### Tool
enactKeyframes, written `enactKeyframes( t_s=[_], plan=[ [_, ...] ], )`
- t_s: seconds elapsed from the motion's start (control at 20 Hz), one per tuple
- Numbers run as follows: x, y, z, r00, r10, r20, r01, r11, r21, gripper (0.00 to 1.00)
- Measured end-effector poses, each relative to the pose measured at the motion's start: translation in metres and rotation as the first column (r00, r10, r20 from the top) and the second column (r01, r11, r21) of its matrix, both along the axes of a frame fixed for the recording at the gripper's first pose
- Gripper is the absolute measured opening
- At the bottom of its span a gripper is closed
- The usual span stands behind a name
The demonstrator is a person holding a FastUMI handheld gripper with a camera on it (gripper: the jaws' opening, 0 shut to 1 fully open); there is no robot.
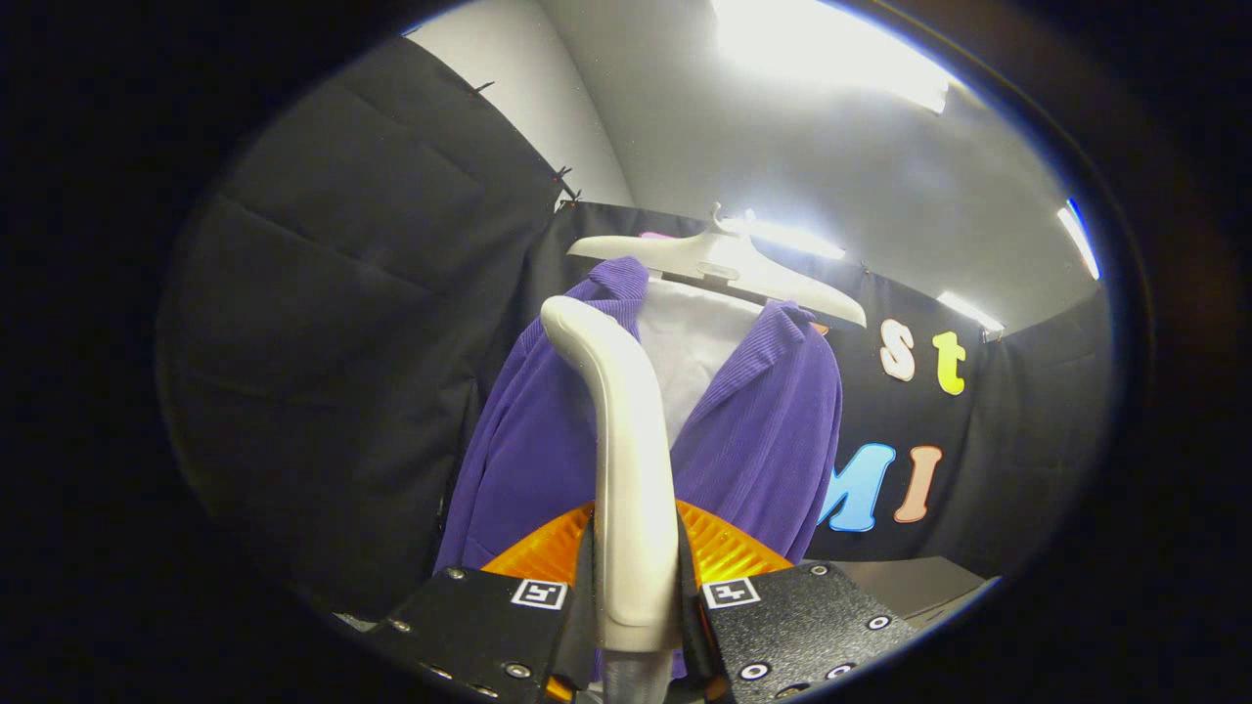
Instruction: Iron the clothes twice with a garment steamer, once on the left side and once on the right side.
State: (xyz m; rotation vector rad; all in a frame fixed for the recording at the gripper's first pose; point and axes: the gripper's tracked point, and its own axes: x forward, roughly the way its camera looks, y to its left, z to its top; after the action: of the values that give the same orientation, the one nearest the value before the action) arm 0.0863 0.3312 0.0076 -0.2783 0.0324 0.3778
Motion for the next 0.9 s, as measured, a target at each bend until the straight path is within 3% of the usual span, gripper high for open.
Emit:
enactKeyframes(
  t_s=[0.2, 0.75, 0.9],
  plan=[
    [0.006, 0.006, -0.029, 1.000, -0.009, -0.029, 0.009, 1.000, -0.006, 0.36],
    [-0.025, -0.007, -0.093, 0.997, -0.002, -0.078, -0.003, 0.997, -0.071, 0.36],
    [-0.032, -0.011, -0.126, 0.989, 0.003, -0.150, -0.019, 0.995, -0.103, 0.36]
  ],
)
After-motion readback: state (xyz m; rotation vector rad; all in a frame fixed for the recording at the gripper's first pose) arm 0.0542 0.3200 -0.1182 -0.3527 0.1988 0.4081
